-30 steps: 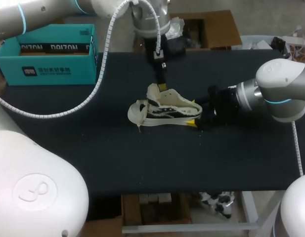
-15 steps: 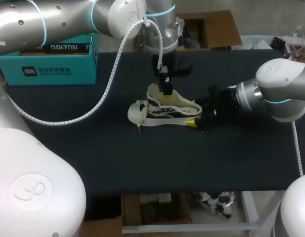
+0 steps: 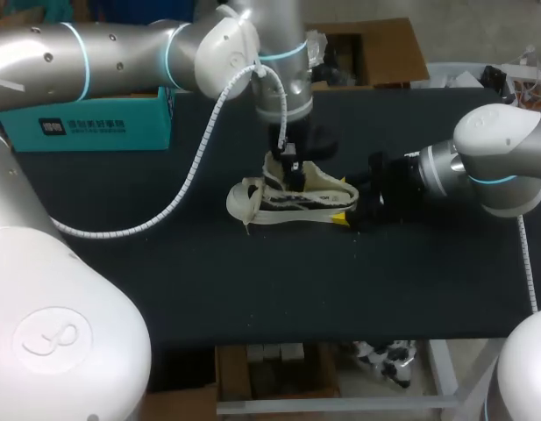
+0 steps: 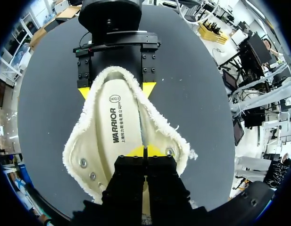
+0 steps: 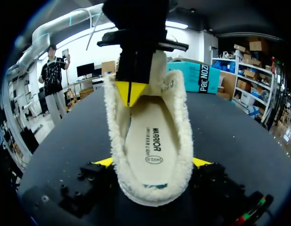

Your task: Open the shoe tongue, take the insole out of the shoe, put the insole back into the shoe, and pack the shoe into the shoebox

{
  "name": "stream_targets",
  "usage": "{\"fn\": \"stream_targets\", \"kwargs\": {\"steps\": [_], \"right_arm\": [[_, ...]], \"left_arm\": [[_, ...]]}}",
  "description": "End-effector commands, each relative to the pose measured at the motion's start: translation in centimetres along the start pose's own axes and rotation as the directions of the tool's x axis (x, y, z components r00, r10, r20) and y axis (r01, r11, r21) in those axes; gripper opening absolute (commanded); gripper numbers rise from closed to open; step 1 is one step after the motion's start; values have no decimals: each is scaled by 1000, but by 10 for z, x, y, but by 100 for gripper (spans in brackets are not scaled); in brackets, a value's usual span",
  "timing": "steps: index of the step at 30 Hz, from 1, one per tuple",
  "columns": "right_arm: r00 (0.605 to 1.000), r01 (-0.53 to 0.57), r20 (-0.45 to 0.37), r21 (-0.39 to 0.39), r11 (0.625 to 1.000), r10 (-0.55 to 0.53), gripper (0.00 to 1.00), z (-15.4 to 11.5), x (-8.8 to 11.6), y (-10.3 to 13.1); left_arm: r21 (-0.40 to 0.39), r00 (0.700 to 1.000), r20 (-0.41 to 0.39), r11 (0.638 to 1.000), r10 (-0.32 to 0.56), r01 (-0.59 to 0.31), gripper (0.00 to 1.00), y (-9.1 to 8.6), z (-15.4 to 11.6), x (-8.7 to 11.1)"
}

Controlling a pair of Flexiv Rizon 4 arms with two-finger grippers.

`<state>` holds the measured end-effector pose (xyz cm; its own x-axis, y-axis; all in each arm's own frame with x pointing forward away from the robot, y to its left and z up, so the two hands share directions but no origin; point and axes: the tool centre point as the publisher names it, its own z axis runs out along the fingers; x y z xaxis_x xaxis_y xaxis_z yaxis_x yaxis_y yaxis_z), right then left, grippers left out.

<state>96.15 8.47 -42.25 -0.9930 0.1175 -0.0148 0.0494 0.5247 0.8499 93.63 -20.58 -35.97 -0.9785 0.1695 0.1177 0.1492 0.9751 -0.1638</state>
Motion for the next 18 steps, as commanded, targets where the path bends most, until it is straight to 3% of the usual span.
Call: {"fn": "stream_targets", "kwargs": {"steps": [1, 10, 18], "right_arm": [[1000, 1, -1, -4, 1000, -1, 0, 1, -1, -3], [1000, 1, -1, -4, 1000, -1, 0, 1, -1, -3], [1000, 1, -1, -4, 1000, -1, 0, 1, -1, -3]], "left_arm": [[-16, 1000, -20, 1000, -2, 1, 0, 2, 8, -2], [-19, 999, -37, 1000, -16, 16, 0, 5, 23, -1], [-41, 999, 16, 998, -51, 51, 0, 4, 38, -2]]}}
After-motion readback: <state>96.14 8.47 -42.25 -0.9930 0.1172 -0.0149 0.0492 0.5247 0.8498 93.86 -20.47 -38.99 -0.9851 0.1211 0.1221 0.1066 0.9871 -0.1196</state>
